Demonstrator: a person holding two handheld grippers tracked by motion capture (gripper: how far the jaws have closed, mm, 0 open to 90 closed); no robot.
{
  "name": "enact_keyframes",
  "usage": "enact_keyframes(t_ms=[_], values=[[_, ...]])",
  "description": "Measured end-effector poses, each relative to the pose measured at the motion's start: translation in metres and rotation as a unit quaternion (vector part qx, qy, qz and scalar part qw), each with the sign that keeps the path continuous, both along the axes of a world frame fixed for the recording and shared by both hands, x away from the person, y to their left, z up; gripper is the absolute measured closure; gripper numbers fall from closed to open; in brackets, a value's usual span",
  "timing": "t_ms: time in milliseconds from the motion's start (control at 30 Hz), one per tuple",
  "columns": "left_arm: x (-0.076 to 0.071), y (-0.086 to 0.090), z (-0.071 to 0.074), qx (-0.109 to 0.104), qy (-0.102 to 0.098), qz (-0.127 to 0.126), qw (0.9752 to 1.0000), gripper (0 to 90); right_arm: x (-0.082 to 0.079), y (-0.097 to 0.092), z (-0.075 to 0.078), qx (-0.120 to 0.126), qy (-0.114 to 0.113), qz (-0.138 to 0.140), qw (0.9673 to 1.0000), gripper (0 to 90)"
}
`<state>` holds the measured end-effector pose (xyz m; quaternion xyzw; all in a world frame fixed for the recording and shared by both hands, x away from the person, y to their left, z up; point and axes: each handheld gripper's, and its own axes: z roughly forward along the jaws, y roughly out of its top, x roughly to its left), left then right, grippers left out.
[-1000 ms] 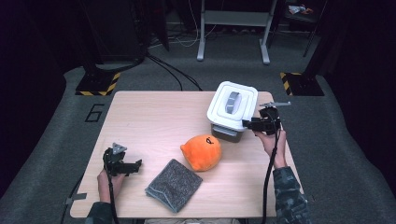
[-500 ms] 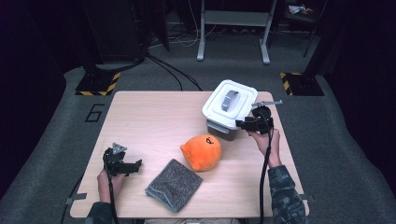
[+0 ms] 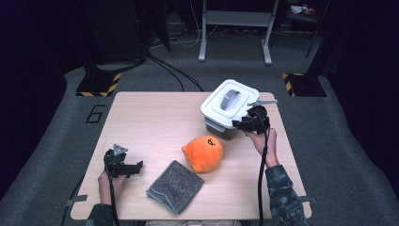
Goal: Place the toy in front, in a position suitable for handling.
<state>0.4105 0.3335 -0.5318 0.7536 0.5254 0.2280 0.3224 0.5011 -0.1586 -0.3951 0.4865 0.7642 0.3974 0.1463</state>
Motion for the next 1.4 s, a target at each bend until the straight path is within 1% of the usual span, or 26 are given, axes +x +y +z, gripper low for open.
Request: enact_keyframes(t_ms=[100,167,267,333,500,567,600,633,667,700,767,800,833,867,900,933,967,1000,1033,1067,1200,1233,1267,1400], values=[[0.0,0.0,0.0,0.0,0.0,0.0,1.0,0.2,0.001,0.004,0.0,-0.006,-0.002,0.005,1.0,47.0],[0.0,0.0,0.0,0.0,0.0,0.0,1.0,0.2,0.001,0.006,0.0,-0.004,0.001,0.004,1.0,47.0],[0.0,0.0,0.0,0.0,0.0,0.0,1.0,0.2,0.004,0.01,-0.002,-0.006,0.001,0.01,0.9999,46.7],[0.0,0.0,0.0,0.0,0.0,0.0,1.0,0.2,0.005,0.011,-0.003,-0.01,-0.003,0.012,0.9999,46.7],[0.0,0.0,0.0,0.0,0.0,0.0,1.0,0.2,0.006,0.013,-0.001,-0.014,-0.002,0.021,0.9997,46.3],[0.0,0.0,0.0,0.0,0.0,0.0,1.0,0.2,0.005,0.011,0.002,-0.008,-0.014,0.022,0.9996,46.3],[0.0,0.0,0.0,0.0,0.0,0.0,1.0,0.2,0.005,0.011,0.002,-0.008,-0.014,0.022,0.9996,46.3],[0.0,0.0,0.0,0.0,0.0,0.0,1.0,0.2,0.003,0.011,0.006,-0.002,-0.024,0.023,0.9995,46.2],[0.0,0.0,0.0,0.0,0.0,0.0,1.0,0.2,0.003,0.011,0.006,-0.002,-0.024,0.023,0.9995,46.2],[0.0,0.0,0.0,0.0,0.0,0.0,1.0,0.2,0.004,0.012,0.008,-0.007,-0.03,0.031,0.999,46.0],[0.0,0.0,0.0,0.0,0.0,0.0,1.0,0.2,0.005,0.015,0.01,-0.009,-0.033,0.037,0.9987,45.3],[0.0,0.0,0.0,0.0,0.0,0.0,1.0,0.2,0.007,0.02,0.011,-0.014,-0.035,0.046,0.9982,44.9],[0.0,0.0,0.0,0.0,0.0,0.0,1.0,0.2,0.008,0.024,0.011,-0.016,-0.032,0.049,0.9982,44.7],[0.0,0.0,0.0,0.0,0.0,0.0,1.0,0.2,0.01,0.027,0.01,-0.02,-0.034,0.056,0.9976,44.7],[0.0,0.0,0.0,0.0,0.0,0.0,1.0,0.2,0.012,0.03,0.009,-0.022,-0.031,0.06,0.9974,44.7],[0.0,0.0,0.0,0.0,0.0,0.0,1.0,0.2,0.012,0.03,0.009,-0.022,-0.031,0.06,0.9974,44.7],[0.0,0.0,0.0,0.0,0.0,0.0,1.0,0.2,0.014,0.036,0.008,-0.029,-0.027,0.069,0.9969,44.7],[0.0,0.0,0.0,0.0,0.0,0.0,1.0,0.2,0.014,0.036,0.008,-0.029,-0.027,0.069,0.9969,44.7],[0.0,0.0,0.0,0.0,0.0,-0.001,1.0,0.2,0.016,0.041,0.006,-0.037,-0.026,0.075,0.9962,45.1],[0.0,0.0,0.0,0.0,0.0,0.0,1.0,0.2,0.016,0.043,0.005,-0.039,-0.017,0.072,0.9965,45.5],[0.0,0.0,0.0,0.0,0.0,0.0,1.0,0.2,0.018,0.048,0.002,-0.043,-0.015,0.074,0.9962,48.1],[0.0,0.0,0.0,0.0,0.0,0.0,1.0,0.2,0.019,0.052,0.001,-0.041,-0.017,0.073,0.9963,48.7],[0.0,0.0,0.0,0.0,0.0,0.0,1.0,0.2,0.019,0.053,0.001,-0.043,-0.017,0.078,0.9959,49.3],[0.0,0.0,0.0,0.0,0.0,0.0,1.0,0.2,0.02,0.062,0.001,-0.038,-0.017,0.077,0.9962,51.4]])
